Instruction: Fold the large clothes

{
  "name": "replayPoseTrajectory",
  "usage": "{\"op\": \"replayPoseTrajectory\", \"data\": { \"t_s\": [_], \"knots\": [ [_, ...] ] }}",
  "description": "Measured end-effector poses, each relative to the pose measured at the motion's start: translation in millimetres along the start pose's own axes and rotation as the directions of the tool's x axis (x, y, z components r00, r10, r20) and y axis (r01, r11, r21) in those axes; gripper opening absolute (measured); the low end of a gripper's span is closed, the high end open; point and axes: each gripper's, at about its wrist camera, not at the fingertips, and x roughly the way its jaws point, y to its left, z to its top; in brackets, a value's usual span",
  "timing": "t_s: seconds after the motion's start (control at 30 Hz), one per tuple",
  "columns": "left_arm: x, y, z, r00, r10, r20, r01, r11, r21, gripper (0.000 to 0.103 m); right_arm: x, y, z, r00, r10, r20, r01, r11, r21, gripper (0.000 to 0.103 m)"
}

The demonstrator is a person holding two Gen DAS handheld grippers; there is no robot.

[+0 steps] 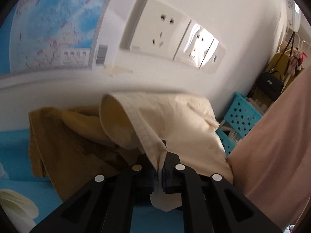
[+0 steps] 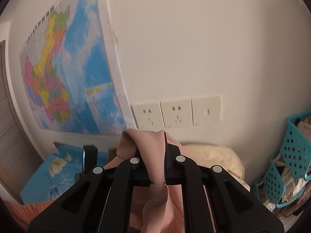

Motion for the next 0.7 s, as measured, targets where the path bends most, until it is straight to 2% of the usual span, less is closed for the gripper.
{"op": "replayPoseTrajectory", "data": {
  "t_s": [0.03,0.2,0.3,0.43,0.57,0.63,0.7],
  "knots": [
    [-2,-3,3,1.0,0.01,0.018,-0.01,1.0,-0.001,0.005,-1,1,5,1.0,-0.003,0.009,0.003,1.0,-0.01,0.008],
    [-24,-6,23,0.995,-0.039,0.087,0.041,0.999,-0.02,0.003,-6,4,10,1.0,-0.006,0.023,0.007,0.999,-0.035,0.008],
    [-26,-12,27,0.995,-0.037,0.095,0.037,0.999,-0.002,0.003,-1,-3,6,1.0,-0.012,0.01,0.013,0.999,-0.033,0.007],
    [-16,-4,24,0.997,-0.021,0.072,0.024,0.999,-0.033,0.003,39,-22,-12,0.995,0.002,-0.096,-0.002,1.0,-0.003,0.007],
    [-12,-8,22,0.998,0.006,0.067,-0.005,1.0,-0.006,0.003,105,-30,-52,0.964,0.005,-0.267,-0.005,1.0,0.003,0.007],
    [-9,-11,22,0.998,0.004,0.067,-0.004,1.0,0.002,0.003,130,-28,-68,0.951,-0.005,-0.31,0.003,1.0,-0.007,0.007],
    [-7,-9,22,0.998,-0.003,0.061,0.003,1.0,0.003,0.003,149,-19,-80,0.935,0.033,-0.352,-0.048,0.998,-0.035,0.008]
  ]
}}
